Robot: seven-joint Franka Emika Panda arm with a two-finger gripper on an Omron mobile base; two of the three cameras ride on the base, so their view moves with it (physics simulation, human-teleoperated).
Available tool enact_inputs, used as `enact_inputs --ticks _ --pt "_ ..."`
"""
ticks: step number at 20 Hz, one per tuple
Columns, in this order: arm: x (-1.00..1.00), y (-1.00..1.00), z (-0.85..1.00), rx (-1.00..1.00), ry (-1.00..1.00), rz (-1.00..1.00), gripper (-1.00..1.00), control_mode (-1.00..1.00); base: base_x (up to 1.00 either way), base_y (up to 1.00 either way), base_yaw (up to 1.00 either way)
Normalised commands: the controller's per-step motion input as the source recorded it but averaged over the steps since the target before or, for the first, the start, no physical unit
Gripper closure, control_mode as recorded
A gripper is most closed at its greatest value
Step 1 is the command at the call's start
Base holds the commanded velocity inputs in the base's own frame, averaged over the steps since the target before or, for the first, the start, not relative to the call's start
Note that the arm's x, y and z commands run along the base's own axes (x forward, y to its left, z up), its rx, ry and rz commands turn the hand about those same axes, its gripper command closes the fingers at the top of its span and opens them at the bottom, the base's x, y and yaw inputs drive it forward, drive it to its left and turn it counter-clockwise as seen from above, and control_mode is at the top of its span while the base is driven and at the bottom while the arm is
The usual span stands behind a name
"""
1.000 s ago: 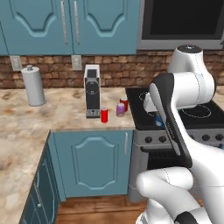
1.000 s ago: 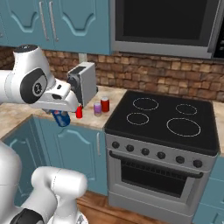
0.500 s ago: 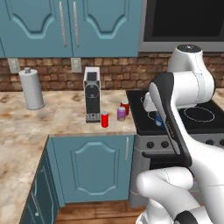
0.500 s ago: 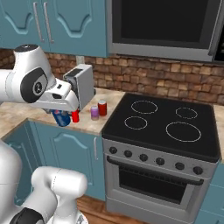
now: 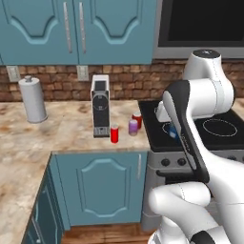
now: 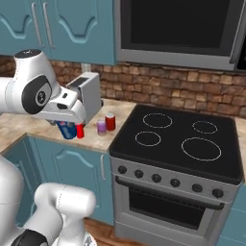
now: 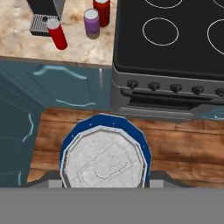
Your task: Four empty soda cans are scattered around the kitchen. Gather all the cans and cluster them next to the stove for recycling.
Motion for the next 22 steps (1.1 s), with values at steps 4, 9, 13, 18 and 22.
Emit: enact_inputs --ticks 4,9,13,18,22 --pt "0.00 0.00 0.00 0.00 0.00 0.00 1.00 1.00 0.39 0.01 0.00" --pt "0.00 0.00 0.00 0.00 0.00 0.00 1.00 1.00 0.37 0.01 0.00" --pt "0.00 0.00 0.00 0.00 0.00 0.00 1.00 1.00 0.37 0.00 0.00" --pt "0.00 0.00 0.00 0.00 0.00 0.00 1.00 1.00 0.36 0.00 0.00" --pt "0.00 0.00 0.00 0.00 0.00 0.00 1.00 1.00 0.30 0.00 0.00"
